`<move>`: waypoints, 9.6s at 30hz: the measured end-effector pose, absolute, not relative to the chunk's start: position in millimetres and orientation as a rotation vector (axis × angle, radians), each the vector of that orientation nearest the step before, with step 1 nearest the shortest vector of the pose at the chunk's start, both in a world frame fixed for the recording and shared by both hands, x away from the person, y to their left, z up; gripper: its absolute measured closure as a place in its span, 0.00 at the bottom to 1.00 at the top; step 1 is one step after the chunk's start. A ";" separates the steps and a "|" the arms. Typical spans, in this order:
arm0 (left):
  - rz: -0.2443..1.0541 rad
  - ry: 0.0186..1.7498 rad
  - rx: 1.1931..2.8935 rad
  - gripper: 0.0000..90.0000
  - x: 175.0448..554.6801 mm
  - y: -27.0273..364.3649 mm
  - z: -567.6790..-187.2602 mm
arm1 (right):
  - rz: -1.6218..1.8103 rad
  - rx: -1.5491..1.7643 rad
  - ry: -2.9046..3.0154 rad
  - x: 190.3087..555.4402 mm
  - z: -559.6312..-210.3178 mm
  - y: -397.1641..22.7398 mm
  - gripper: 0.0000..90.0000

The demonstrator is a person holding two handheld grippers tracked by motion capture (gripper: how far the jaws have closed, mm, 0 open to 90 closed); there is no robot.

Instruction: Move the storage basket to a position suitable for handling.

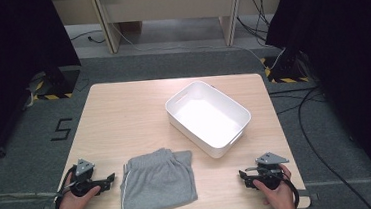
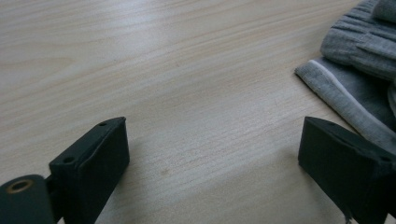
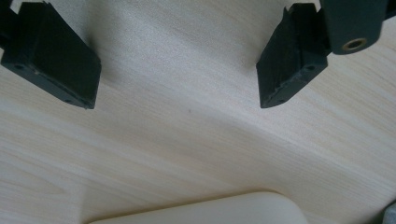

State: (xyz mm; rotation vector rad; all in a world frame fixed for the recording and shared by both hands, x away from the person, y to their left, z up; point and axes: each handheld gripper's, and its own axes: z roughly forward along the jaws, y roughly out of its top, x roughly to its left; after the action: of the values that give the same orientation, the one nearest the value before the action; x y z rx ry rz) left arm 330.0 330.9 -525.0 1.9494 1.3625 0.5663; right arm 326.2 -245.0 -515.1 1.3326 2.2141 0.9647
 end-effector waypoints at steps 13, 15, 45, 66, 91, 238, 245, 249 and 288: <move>0.553 1.351 1.922 0.17 331.0 329.3 -522.1 | 1.040 1.305 2.196 331.1 -498.3 -247.1 0.20; 0.551 1.337 1.886 0.17 330.5 327.9 -513.1 | 1.079 1.305 2.167 333.8 -486.9 -247.6 0.20; 0.485 1.222 1.847 0.17 363.3 279.5 -451.1 | 1.147 1.493 1.936 410.3 -433.9 -220.0 0.24; 0.436 1.185 1.886 0.17 371.1 265.2 -457.5 | 1.045 1.567 1.944 452.3 -461.7 -208.9 0.29; 0.398 1.161 1.906 0.17 387.6 250.1 -462.2 | 1.087 1.380 2.180 527.1 -460.2 -187.5 0.56; 0.420 1.169 1.890 0.20 317.5 273.0 -471.5 | 1.293 1.069 2.281 360.1 -453.2 -168.8 0.26; 0.412 1.175 1.889 0.19 308.8 277.1 -473.9 | 1.298 1.030 2.312 357.3 -457.1 -156.3 0.26; 0.415 1.178 1.891 0.19 303.1 278.5 -474.4 | 1.298 1.003 2.345 356.8 -461.5 -146.0 0.26; 0.322 1.146 2.003 0.41 259.6 251.7 -513.1 | 1.121 0.836 2.621 392.9 -509.8 -35.6 0.35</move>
State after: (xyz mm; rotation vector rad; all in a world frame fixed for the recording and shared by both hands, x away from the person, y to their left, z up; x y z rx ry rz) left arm 259.6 251.7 -513.1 2.0032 1.1456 0.3217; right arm 392.9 -35.6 -509.8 0.8363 2.6215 1.1210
